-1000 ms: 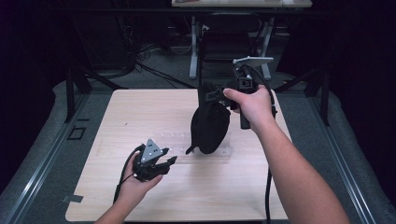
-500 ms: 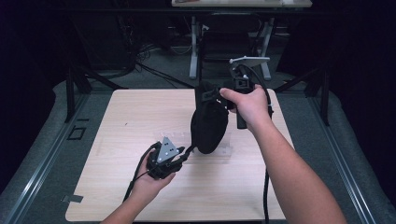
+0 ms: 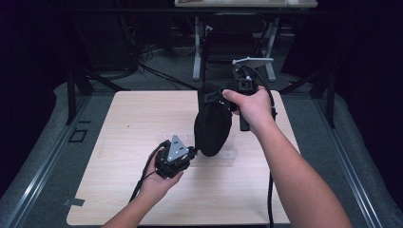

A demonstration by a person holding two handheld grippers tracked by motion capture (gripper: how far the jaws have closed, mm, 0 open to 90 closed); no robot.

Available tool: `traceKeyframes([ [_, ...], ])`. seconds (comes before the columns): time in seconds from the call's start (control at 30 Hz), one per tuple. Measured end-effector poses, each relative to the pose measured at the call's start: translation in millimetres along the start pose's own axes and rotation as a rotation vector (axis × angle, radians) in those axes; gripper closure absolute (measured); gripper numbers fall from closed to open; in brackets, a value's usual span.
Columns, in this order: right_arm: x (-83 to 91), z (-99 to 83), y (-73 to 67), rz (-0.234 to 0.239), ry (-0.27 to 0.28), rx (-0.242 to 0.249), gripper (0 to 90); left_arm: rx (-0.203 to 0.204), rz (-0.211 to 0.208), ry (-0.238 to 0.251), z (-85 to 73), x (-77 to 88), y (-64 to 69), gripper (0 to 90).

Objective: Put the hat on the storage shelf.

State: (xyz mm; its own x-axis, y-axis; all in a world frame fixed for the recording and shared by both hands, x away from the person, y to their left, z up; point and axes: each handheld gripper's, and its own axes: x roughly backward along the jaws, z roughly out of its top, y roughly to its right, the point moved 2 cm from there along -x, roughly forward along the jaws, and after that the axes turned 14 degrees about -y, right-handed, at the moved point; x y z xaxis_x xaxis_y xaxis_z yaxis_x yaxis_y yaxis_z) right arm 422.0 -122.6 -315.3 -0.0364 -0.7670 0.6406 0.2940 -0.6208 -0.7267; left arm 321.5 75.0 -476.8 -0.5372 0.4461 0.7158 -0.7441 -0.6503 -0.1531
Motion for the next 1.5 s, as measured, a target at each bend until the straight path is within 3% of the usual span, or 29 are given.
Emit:
traceKeyframes([
  [0.2,0.5,-0.2,-1.9,0.007,-0.010,0.010,81.0,0.012,-0.005,0.010,-3.8,0.4,-1.5,82.6],
  [0.3,3.6,-0.7,-4.2,0.018,0.005,0.012,75.3,0.011,-0.003,0.012,-4.3,0.5,-1.8,82.8],
  [0.37,8.7,-1.9,-10.1,0.013,0.027,0.044,72.8,-0.003,0.012,0.009,-4.9,0.9,-1.3,83.4],
  [0.5,14.1,-2.9,-12.7,0.008,0.038,0.051,72.6,0.000,0.019,0.004,-6.9,1.7,-3.1,84.2],
  [0.7,22.8,-5.7,-5.9,-0.031,0.042,0.046,72.6,0.032,0.010,0.000,-15.7,2.2,-9.3,85.0],
  [0.93,28.3,-8.0,0.9,-0.034,0.053,0.031,72.7,0.035,0.020,-0.005,-25.5,0.2,-11.8,85.0],
  [1.1,33.3,-9.5,9.3,-0.036,0.065,0.017,72.7,0.055,0.017,-0.028,-34.8,-4.8,-15.3,84.8],
  [1.13,34.1,-9.8,10.5,-0.037,0.065,0.014,72.7,0.050,0.024,-0.045,-37.4,-6.3,-16.9,84.8],
  [1.17,35.8,-10.6,12.5,-0.039,0.065,0.011,72.7,0.072,0.021,-0.068,-44.4,-12.4,-17.5,84.7],
  [1.2,36.4,-11.0,13.4,-0.041,0.068,0.008,72.7,0.039,0.001,-0.061,-47.7,-13.4,-21.0,84.7],
  [1.23,36.4,-11.0,13.4,-0.041,0.068,0.008,72.7,0.039,0.001,-0.061,-47.7,-13.4,-21.0,84.6],
  [1.27,36.9,-11.3,14.3,-0.039,0.070,0.008,72.7,0.048,-0.004,-0.059,-50.2,-13.5,-22.0,84.6],
  [1.3,38.1,-11.8,15.6,-0.041,0.067,0.005,72.7,0.093,-0.005,-0.050,-54.1,-13.5,-22.9,84.5],
  [1.5,39.1,-13.0,18.3,-0.046,0.076,0.002,71.9,0.131,-0.020,-0.037,-59.5,-14.7,-26.5,84.0],
])
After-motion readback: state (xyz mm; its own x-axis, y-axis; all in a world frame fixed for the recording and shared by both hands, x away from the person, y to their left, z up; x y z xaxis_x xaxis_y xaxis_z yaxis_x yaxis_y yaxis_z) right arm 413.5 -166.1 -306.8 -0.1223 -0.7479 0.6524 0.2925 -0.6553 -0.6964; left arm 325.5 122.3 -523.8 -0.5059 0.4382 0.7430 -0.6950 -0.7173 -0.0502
